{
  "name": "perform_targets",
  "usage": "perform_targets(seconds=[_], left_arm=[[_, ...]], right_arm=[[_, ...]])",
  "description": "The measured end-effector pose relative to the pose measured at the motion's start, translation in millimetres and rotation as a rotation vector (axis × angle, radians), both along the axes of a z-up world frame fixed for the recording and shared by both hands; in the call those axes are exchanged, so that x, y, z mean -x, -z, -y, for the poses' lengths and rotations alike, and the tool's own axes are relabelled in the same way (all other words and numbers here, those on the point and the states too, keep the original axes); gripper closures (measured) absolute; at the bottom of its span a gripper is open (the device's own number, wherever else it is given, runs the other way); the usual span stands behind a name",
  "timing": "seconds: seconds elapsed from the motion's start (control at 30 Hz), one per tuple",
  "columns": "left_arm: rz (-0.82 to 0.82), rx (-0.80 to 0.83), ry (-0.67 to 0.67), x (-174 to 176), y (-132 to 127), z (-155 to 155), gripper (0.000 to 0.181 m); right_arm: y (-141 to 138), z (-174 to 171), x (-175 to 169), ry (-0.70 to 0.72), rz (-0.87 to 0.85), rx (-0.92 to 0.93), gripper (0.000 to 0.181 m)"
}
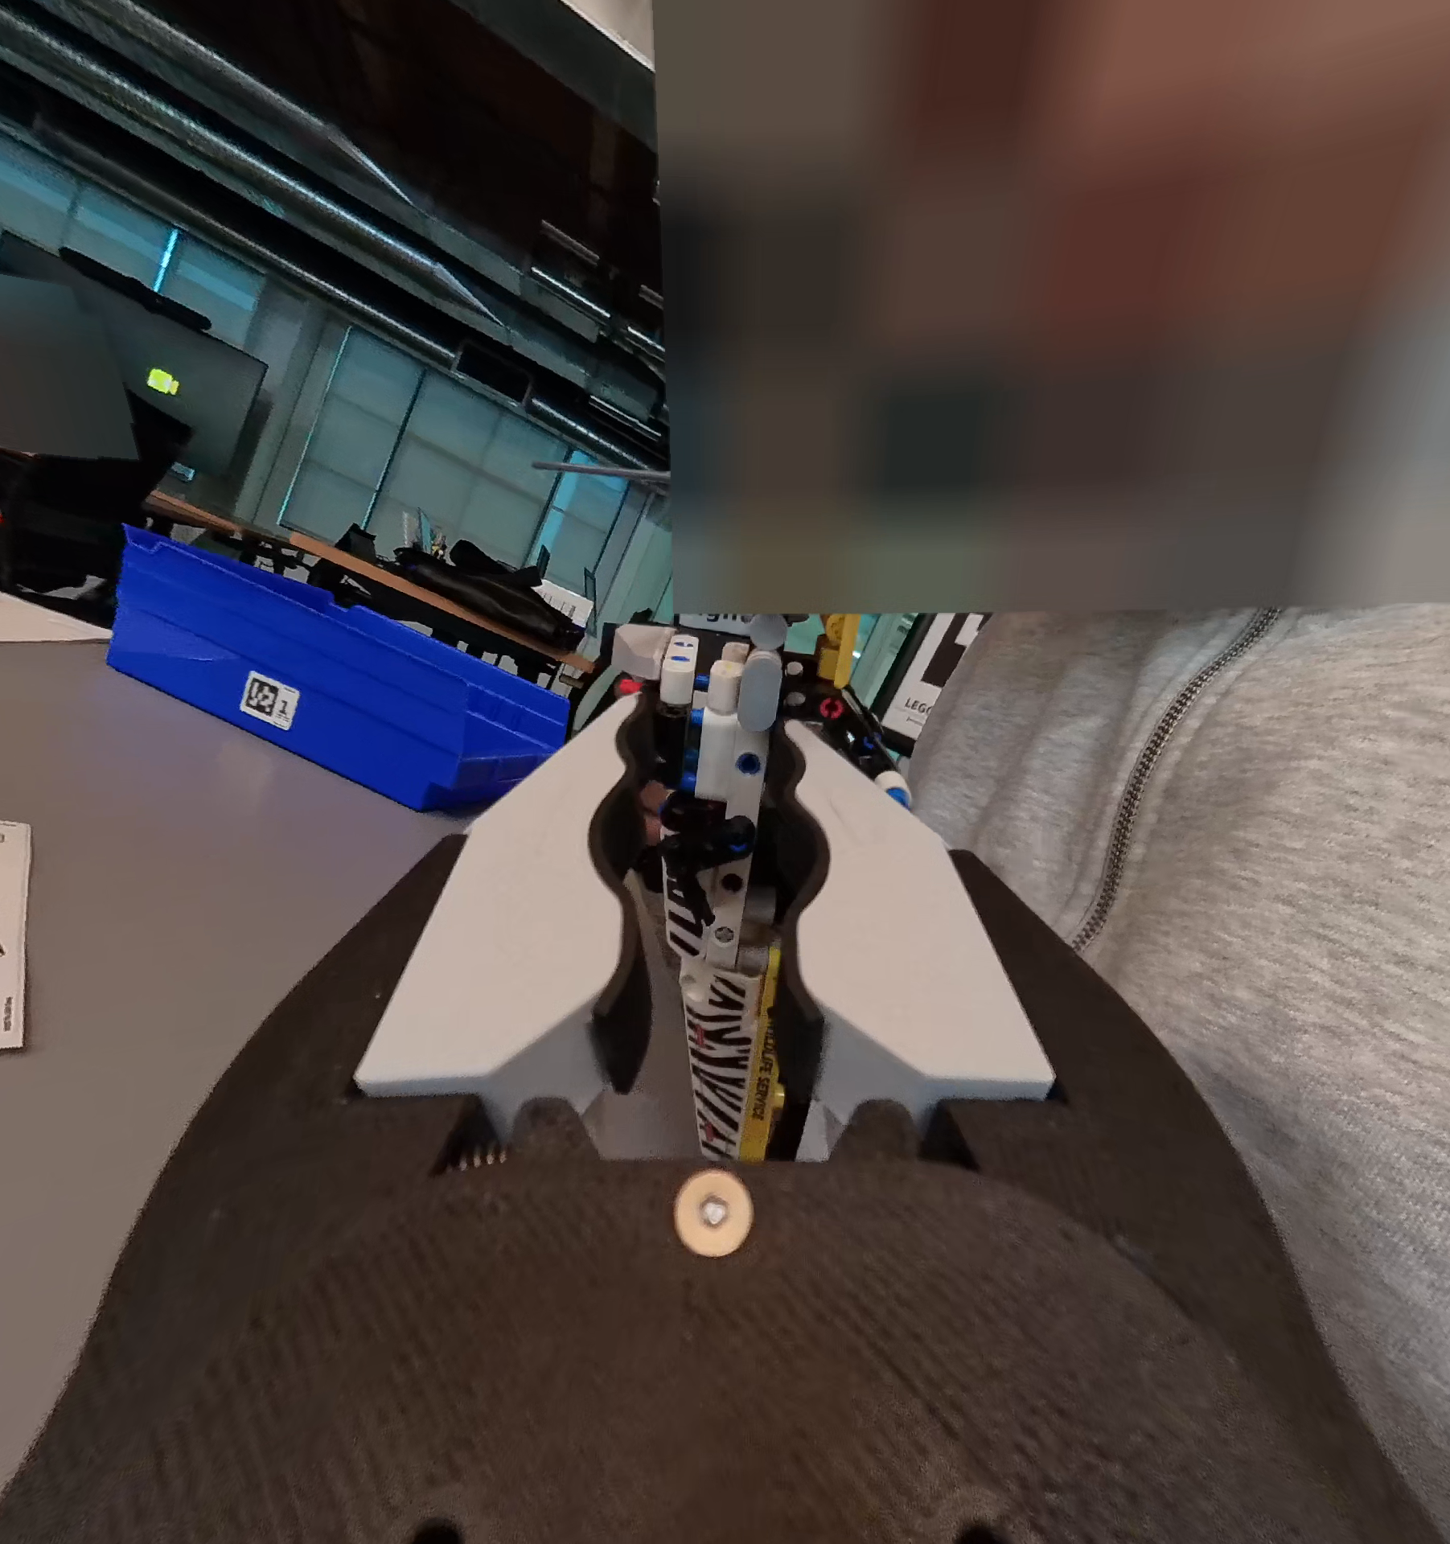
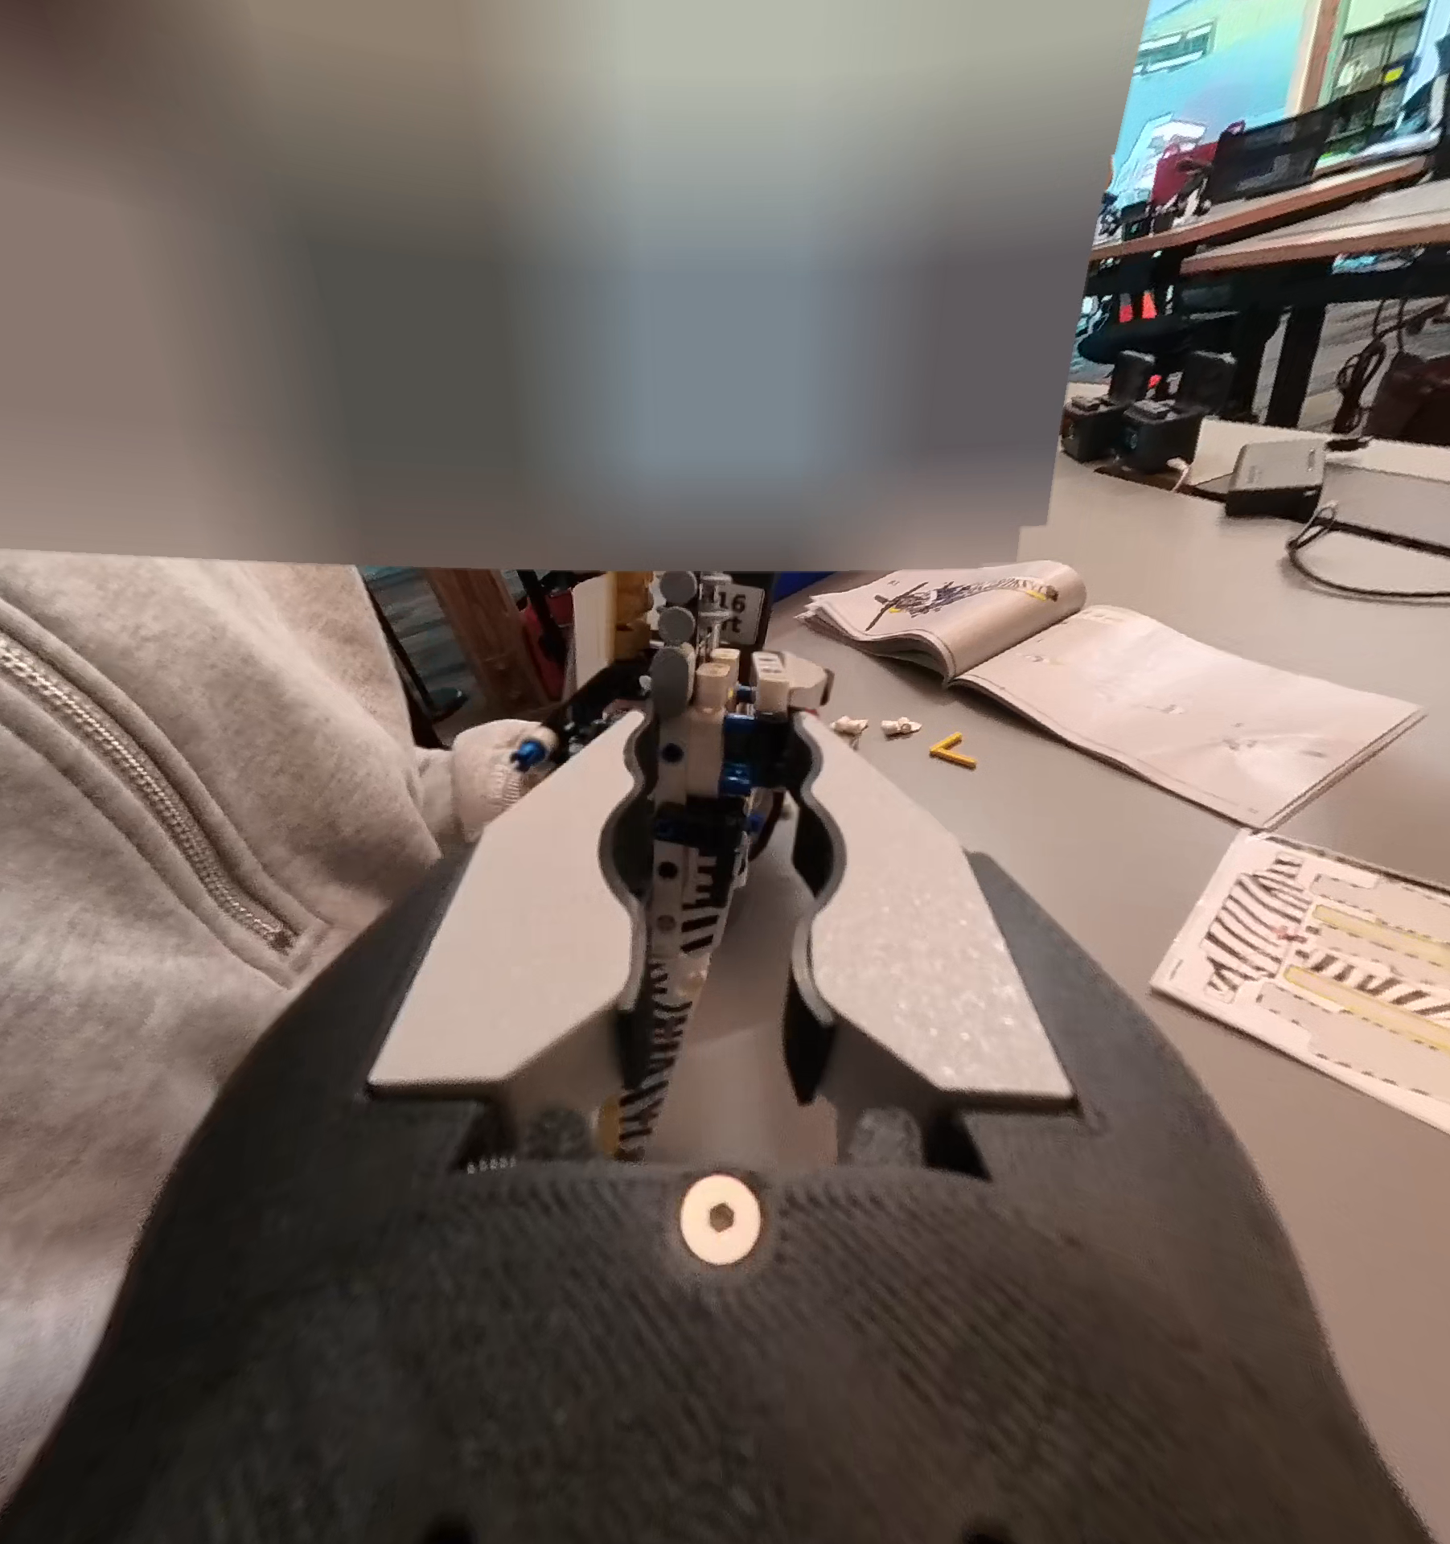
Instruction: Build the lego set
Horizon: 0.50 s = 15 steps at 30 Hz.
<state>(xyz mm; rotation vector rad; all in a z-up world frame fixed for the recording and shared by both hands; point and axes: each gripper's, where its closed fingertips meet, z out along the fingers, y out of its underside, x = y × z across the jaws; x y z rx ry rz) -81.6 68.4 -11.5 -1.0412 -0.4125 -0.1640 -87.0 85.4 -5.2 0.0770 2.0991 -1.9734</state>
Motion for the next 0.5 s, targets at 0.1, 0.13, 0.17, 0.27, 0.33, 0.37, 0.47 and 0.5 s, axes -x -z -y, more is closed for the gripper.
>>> perform_targets(seconds=[0.1, 0.13, 0.17, 0.27, 0.33, 0.37, 0.47, 0.5], left_arm=[[0.052, -0.056, 0.048, 1, -1, 3, 0.158], [0.071, -0.083, 0.059, 2, -2, 6, 0.158], [0.097, -0.113, 0.068, 5, -2, 9, 0.158], [0.182, -0.202, 0.096, 13, -2, 19, 0.158], [0.228, -0.243, 0.111, 18, 0, 23, 0.158], [0.25, -0.258, 0.12, 20, 1, 25, 0.158], [0.311, -0.294, 0.138, 25, 5, 27, 0.158], [0.329, -0.309, 0.144, 27, 6, 29, 0.158]], right_arm=[[-1, -1, 6, 0.038, -0.128, 0.02, 0.145], [-4, -3, 10, 0.063, -0.162, 0.031, 0.138], [-8, -6, 13, 0.07, -0.182, 0.044, 0.138], [-17, -12, 15, 0.061, -0.215, 0.08, 0.139], [-17, -12, 15, 0.058, -0.271, 0.068, 0.141], [-14, -12, 16, 0.066, -0.314, 0.05, 0.143], [-8, -6, 19, 0.086, -0.458, 0.019, 0.152], [-8, -4, 19, 0.085, -0.496, 0.019, 0.154]])
